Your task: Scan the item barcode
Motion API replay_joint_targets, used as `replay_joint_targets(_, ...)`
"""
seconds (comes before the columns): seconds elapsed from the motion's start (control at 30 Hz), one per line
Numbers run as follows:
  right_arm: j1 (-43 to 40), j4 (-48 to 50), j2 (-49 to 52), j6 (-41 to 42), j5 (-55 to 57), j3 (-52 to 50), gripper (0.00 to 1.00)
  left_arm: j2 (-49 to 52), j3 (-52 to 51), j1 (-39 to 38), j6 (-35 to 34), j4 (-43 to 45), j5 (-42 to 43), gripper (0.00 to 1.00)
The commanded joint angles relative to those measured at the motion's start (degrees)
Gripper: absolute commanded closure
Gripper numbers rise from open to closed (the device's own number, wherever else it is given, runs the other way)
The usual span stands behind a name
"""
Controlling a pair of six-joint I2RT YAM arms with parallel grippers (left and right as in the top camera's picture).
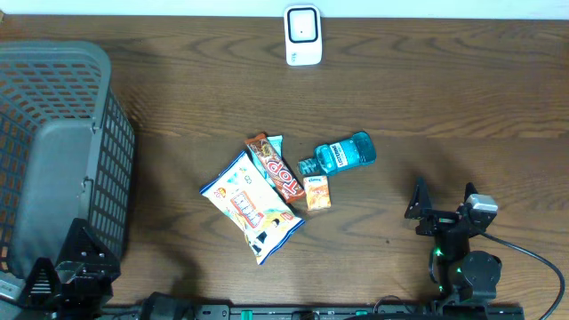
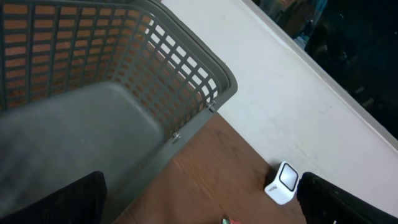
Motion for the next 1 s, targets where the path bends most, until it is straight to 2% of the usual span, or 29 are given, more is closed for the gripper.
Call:
replay_joint_targets(0.0, -0.1, -0.2, -0.3, 0.1, 0.3, 0.0, 0.01, -0.2, -0.5, 0.2, -0.6, -0.1, -1.6, 0.02)
replay_joint_targets(0.97, -0.1, -0.2, -0.3, 0.1, 0.3, 0.0, 0.01, -0.2, -0.5, 0.2, -1.8, 4.9, -4.8, 0.02)
